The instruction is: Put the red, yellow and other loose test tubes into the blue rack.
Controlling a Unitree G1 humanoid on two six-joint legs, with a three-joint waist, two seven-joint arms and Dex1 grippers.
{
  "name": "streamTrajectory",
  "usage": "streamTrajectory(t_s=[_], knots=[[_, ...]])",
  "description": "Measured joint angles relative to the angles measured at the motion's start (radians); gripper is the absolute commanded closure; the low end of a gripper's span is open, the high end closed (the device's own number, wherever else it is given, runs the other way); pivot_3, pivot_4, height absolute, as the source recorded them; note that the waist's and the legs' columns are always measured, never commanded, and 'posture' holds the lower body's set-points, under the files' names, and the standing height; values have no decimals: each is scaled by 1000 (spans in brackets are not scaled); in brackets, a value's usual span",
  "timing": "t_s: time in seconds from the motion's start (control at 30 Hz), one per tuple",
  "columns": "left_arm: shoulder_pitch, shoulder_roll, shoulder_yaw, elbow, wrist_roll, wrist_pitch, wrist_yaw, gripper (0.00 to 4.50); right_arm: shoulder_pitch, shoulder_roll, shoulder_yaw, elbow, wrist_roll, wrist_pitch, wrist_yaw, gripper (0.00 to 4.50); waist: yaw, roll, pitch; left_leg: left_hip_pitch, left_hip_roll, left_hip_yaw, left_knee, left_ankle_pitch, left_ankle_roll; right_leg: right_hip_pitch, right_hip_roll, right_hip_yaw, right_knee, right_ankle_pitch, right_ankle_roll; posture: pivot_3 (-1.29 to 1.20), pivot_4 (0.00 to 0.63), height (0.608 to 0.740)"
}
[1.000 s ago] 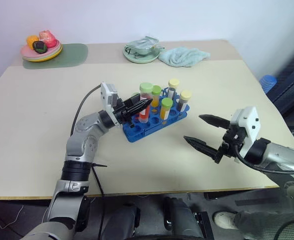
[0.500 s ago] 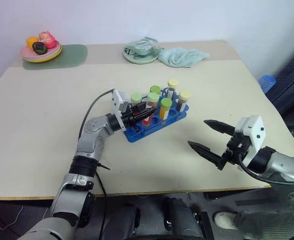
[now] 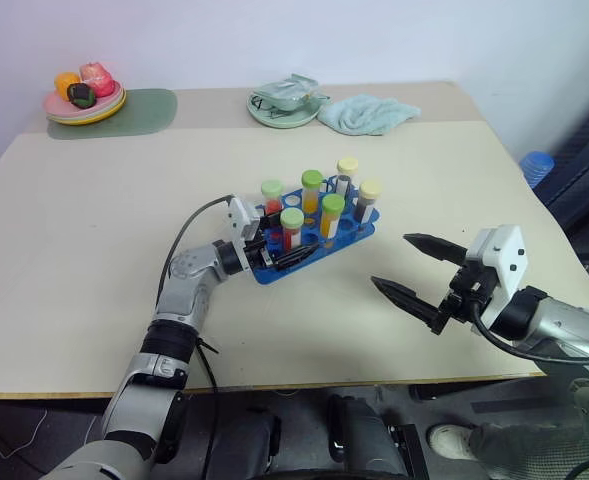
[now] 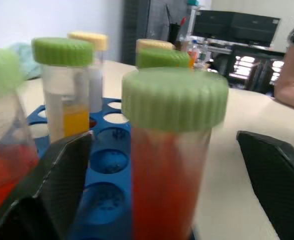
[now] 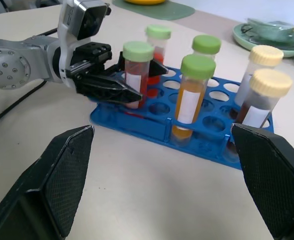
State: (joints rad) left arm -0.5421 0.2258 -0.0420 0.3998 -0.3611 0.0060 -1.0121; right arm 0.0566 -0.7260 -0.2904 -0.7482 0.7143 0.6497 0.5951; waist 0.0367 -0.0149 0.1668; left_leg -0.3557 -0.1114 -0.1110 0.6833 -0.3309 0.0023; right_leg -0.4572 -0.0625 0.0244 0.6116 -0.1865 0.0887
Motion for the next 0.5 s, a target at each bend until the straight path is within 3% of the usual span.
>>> streamTrajectory(t_s=[0.27, 0.5], knots=[[165, 132, 92, -282, -49, 52, 40, 45, -13, -4, 6, 34, 6, 0, 29, 0, 2, 0, 0, 0, 1, 0, 0, 0, 0, 0, 0, 1, 0, 0, 0, 0, 150, 740], [376, 355, 238, -489, -150, 179, 12, 45, 35, -38, -13, 85, -2, -4, 83, 0, 1, 1, 0, 0, 1, 0, -1, -3, 6, 0, 0, 0, -1, 0, 0, 0, 150, 740]])
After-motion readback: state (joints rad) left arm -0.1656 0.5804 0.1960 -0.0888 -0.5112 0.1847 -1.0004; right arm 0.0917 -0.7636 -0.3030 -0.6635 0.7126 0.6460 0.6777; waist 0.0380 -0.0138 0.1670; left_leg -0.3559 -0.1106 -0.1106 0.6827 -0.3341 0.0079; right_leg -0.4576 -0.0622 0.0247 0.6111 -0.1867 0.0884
